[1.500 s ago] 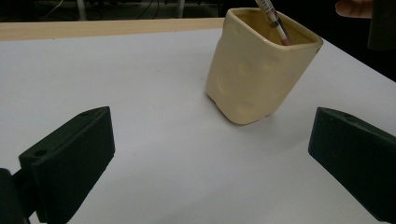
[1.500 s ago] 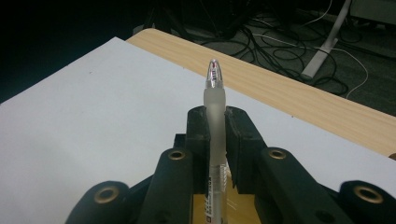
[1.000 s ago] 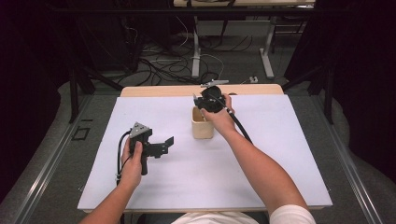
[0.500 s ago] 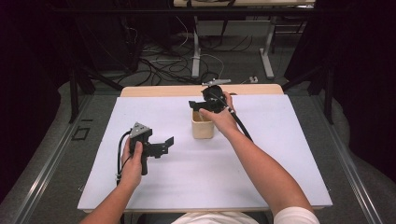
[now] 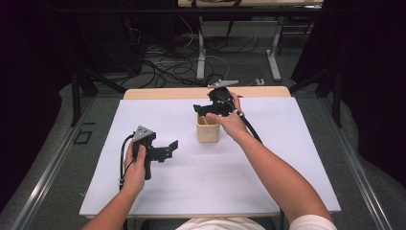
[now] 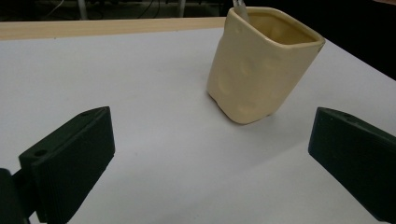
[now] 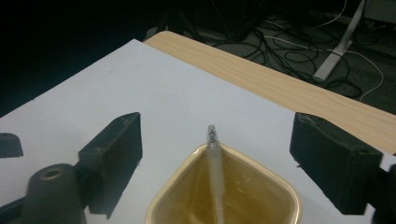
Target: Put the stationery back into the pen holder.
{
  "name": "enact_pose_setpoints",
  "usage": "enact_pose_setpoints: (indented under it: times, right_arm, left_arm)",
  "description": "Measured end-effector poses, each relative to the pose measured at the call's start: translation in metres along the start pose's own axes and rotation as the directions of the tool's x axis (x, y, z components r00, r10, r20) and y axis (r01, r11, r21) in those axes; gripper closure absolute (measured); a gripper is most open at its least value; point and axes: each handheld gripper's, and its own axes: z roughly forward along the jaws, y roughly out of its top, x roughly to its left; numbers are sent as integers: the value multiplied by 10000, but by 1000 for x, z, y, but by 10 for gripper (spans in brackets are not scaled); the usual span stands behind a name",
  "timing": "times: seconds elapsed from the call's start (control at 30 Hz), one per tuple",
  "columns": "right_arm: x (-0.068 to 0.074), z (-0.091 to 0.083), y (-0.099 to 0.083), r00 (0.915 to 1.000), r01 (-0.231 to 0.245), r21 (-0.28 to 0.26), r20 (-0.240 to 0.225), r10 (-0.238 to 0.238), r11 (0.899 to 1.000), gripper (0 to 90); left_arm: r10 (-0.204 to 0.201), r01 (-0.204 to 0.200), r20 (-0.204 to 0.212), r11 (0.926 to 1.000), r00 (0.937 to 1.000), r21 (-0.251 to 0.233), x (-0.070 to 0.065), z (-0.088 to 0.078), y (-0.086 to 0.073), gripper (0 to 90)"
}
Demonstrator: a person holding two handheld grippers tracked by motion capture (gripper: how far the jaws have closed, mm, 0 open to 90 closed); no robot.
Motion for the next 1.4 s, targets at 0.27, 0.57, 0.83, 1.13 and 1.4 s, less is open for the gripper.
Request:
enact_pose_setpoints:
  times: [0.27,0.57,0.83,1.13,1.4]
  right_arm:
    - [1,-16,3,9998,148,-42,148,-147,9999,12]
    - [-5,-39,-4,9984,332,117,453,-337,9994,0]
    - [-11,-68,-16,9988,12,-189,487,-3,9998,0]
    - [-24,-96,-39,9975,-340,-412,598,365,9986,0]
    - [-33,-114,-72,9950,-608,-604,750,653,9963,0]
  left_arm:
    - [-30,30,-8,10000,10000,-19,0,0,0,2]
    - [-56,56,-64,10000,10000,-16,0,-1,0,2]
    - [-91,91,-92,10000,9999,-22,0,-1,0,2]
    - [-88,88,-105,10000,9999,-35,0,-1,-1,2]
    - [-97,97,-141,10000,9999,10,-1,-3,-1,2]
